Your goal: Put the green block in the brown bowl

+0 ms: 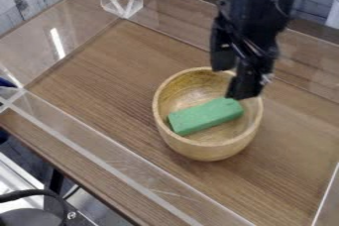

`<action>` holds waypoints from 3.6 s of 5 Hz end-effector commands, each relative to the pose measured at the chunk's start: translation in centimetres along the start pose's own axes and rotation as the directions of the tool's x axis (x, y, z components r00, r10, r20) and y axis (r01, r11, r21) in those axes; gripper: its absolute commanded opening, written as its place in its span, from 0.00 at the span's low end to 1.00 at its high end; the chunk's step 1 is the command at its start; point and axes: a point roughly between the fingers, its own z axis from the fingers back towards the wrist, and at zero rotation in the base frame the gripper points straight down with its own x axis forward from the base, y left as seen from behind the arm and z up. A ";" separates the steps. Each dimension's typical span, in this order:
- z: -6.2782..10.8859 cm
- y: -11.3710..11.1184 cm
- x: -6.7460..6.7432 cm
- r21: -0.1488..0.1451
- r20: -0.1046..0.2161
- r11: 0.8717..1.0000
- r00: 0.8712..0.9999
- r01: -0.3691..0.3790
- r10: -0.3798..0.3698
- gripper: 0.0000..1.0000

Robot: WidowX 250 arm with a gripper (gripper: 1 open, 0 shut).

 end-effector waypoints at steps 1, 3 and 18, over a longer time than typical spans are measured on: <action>0.8 -0.8 0.5 0.048 0.030 0.998 0.999 -0.032 0.031 1.00; -0.9 -0.5 -0.6 -0.022 0.024 0.991 0.990 -0.135 0.135 1.00; -0.9 6.6 -0.5 0.184 0.143 0.866 0.884 -0.466 0.445 0.00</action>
